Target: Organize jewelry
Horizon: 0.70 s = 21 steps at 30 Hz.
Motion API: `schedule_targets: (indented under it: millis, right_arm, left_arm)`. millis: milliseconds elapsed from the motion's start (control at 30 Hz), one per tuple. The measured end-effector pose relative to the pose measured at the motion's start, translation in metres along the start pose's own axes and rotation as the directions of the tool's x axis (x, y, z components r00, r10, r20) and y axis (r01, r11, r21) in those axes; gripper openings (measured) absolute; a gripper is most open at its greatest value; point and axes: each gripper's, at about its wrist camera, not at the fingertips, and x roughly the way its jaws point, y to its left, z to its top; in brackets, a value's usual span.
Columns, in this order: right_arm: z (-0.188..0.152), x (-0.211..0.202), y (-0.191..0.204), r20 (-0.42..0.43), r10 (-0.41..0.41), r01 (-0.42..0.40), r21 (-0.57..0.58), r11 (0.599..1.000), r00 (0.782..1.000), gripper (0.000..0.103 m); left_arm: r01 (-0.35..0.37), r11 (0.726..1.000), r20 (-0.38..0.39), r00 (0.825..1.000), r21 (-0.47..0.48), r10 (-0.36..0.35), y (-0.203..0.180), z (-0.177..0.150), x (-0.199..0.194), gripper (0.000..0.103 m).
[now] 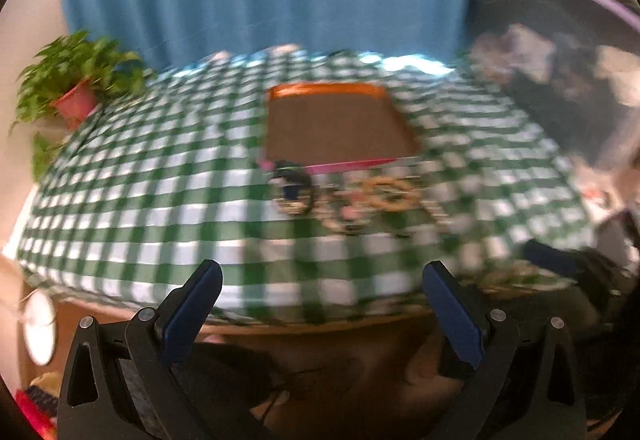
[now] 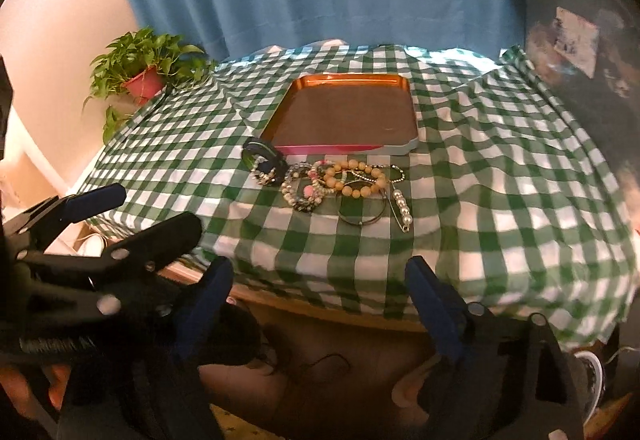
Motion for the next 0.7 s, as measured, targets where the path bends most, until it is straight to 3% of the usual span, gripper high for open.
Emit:
schedule_targets:
  millis: [67,200,333,433,500,567,633,700]
  right_arm:
    - [0.006,0.019,-0.010,-0.012,0.014,-0.014,0.018,1.000,1.000,0.083]
    - [0.014,0.051,-0.041,-0.008,0.092,-0.091,0.088,0.992,0.996,0.083]
    - [0.024,0.085,-0.066,0.006,0.157,-0.157,0.078,0.985,0.988,0.083]
    - [0.025,0.104,-0.078,0.048,0.107,-0.110,0.062,0.992,0.993,0.083]
    - [0.025,0.109,-0.082,0.092,0.063,-0.068,0.046,0.997,0.994,0.083]
    - [0.025,0.110,-0.083,0.115,0.031,-0.035,0.034,0.999,0.993,0.083]
    - [0.024,0.111,-0.084,0.126,0.038,-0.041,0.021,0.999,0.991,0.083]
    - [0.024,0.114,-0.083,0.132,0.037,-0.037,0.000,0.999,0.990,0.075]
  left_arm:
    - [-0.058,0.998,-0.005,0.998,-0.006,0.058,0.009,0.007,0.021,0.100]
    - [-0.064,0.998,0.011,0.998,0.013,0.064,0.021,0.016,0.063,0.100]
    - [-0.065,0.997,0.009,0.998,0.041,0.065,0.022,0.021,0.107,0.100]
    - [-0.052,0.997,0.004,0.999,0.049,0.051,0.025,0.022,0.133,0.099]
    - [-0.068,0.996,-0.002,0.998,0.049,0.068,0.029,0.022,0.143,0.090]
    - [-0.025,1.000,-0.030,0.999,0.016,0.026,0.039,0.021,0.152,0.066]
    - [0.017,1.000,-0.050,0.999,-0.018,-0.018,0.048,0.021,0.158,0.053]
    - [0.056,0.997,-0.055,0.997,-0.047,-0.059,0.052,0.022,0.160,0.048]
